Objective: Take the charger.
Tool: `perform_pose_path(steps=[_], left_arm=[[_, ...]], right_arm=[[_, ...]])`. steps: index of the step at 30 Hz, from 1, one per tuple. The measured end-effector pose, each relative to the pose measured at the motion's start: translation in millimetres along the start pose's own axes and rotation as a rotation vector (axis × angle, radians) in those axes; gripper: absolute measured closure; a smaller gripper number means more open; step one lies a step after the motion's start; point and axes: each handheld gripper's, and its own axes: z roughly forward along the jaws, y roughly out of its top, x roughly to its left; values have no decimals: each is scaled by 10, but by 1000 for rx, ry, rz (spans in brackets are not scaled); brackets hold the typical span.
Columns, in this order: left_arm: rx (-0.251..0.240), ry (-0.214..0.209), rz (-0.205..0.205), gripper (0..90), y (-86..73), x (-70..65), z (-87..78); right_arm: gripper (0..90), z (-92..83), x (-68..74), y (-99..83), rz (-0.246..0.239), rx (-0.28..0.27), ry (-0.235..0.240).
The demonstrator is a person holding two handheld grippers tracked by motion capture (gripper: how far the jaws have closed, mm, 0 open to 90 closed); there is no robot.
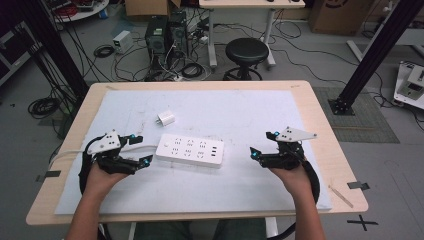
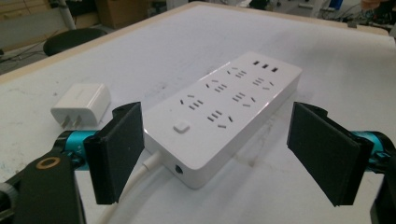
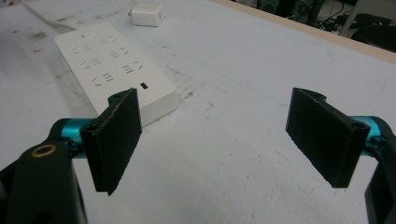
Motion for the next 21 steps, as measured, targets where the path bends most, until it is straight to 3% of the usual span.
perform_pose_path(steps=[6,10,14,15,20,21], left_arm=[[11,26,7,190,113,79,57],[20,52,-4,190,211,201,149],[6,78,-27,191,339,421,293],[6,78,-27,191,339,421,293],[53,102,-37,190,489,686,519],[53,102,-37,191,489,686,519]], right_arm=[[186,-40,-8,30,-3,1,-2],[186,-83,-14,3,-2,0,0],[186,-113,-8,-37,4,-1,-6],[186,-113,-8,-37,4,-1,-6],[185,-183,2,-88,20,-1,-19],[185,-183,2,-88,20,-1,-19]])
